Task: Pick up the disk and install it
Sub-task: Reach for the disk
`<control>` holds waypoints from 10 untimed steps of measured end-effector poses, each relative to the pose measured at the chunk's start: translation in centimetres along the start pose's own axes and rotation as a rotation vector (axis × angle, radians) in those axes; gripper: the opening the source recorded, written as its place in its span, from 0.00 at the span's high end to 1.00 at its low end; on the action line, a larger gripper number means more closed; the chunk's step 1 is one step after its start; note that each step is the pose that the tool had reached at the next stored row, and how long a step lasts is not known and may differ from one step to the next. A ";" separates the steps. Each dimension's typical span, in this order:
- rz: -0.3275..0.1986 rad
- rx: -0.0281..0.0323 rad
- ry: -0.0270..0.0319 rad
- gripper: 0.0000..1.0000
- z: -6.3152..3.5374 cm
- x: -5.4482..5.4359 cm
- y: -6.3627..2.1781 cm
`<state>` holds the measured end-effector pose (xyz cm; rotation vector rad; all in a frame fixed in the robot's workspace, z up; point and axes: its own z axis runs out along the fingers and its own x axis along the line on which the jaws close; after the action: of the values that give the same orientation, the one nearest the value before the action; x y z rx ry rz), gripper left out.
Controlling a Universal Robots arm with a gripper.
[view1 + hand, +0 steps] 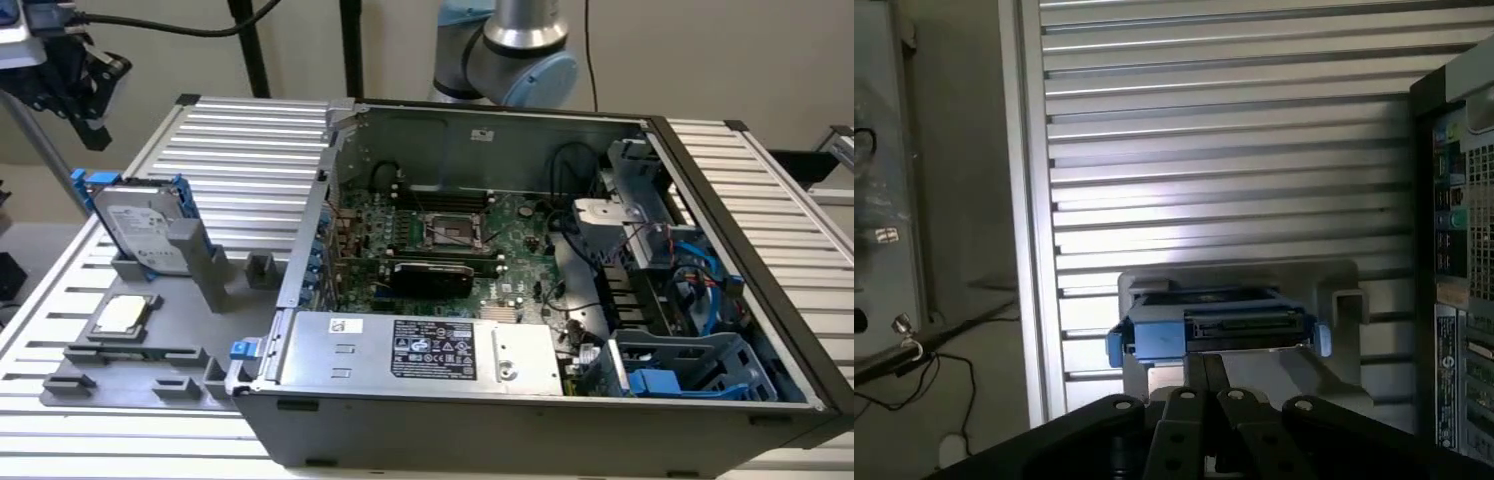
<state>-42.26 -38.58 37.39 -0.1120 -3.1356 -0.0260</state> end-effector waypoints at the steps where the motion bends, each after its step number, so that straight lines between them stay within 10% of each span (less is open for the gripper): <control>1: 0.000 0.0011 -0.0001 1.00 0.08 0.4 0.01; 10: -0.014 0.0053 -0.0002 1.00 0.45 1.9 0.21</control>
<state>-44.11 -38.22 36.95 -0.0899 -3.1365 -0.0178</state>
